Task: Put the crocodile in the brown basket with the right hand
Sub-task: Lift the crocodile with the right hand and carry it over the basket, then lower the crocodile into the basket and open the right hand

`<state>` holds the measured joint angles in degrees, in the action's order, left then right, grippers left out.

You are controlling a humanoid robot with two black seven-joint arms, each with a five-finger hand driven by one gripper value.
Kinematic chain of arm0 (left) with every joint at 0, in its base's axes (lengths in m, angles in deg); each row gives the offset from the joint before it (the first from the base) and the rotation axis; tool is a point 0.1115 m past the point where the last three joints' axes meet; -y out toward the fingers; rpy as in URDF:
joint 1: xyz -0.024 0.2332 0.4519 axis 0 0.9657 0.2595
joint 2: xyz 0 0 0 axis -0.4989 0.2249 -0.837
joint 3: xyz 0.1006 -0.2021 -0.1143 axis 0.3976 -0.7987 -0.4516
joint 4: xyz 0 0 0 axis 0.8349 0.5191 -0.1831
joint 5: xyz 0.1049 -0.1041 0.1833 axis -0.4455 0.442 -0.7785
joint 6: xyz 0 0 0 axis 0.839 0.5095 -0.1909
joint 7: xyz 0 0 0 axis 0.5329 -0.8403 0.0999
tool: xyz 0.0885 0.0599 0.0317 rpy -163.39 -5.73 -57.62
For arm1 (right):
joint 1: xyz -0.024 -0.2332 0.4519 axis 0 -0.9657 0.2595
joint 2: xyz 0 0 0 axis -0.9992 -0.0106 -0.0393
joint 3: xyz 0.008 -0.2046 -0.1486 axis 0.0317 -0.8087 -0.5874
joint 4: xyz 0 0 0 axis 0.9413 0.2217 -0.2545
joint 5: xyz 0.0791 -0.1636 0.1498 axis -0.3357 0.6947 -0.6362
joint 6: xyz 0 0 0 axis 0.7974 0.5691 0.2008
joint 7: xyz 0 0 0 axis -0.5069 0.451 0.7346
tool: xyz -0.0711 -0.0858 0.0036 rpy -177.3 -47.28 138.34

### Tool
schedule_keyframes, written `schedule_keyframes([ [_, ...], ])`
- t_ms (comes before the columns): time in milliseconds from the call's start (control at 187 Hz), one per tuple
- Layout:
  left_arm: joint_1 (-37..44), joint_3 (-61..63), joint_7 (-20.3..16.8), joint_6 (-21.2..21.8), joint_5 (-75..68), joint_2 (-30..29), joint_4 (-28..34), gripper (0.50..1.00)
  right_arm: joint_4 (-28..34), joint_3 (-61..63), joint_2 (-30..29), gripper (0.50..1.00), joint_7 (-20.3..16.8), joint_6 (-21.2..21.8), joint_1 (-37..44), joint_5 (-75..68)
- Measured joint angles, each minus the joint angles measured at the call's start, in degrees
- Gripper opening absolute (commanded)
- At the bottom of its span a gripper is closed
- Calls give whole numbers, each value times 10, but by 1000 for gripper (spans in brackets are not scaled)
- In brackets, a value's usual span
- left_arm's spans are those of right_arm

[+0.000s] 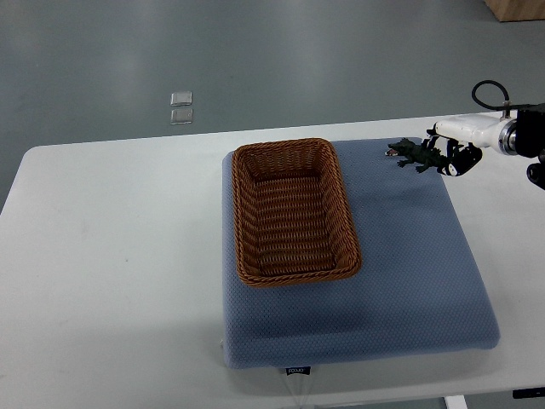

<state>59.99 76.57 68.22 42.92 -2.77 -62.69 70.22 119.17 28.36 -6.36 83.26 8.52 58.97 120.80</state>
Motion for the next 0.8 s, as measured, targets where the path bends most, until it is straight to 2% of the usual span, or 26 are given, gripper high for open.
schedule_keyframes([
  [322,0,0,0,0,0,0,0,1000,9,0,-18,500,0,4,71,-8],
  [798,0,0,0,0,0,0,0,1000,82,-1,-131,500,5,3,98,-7],
])
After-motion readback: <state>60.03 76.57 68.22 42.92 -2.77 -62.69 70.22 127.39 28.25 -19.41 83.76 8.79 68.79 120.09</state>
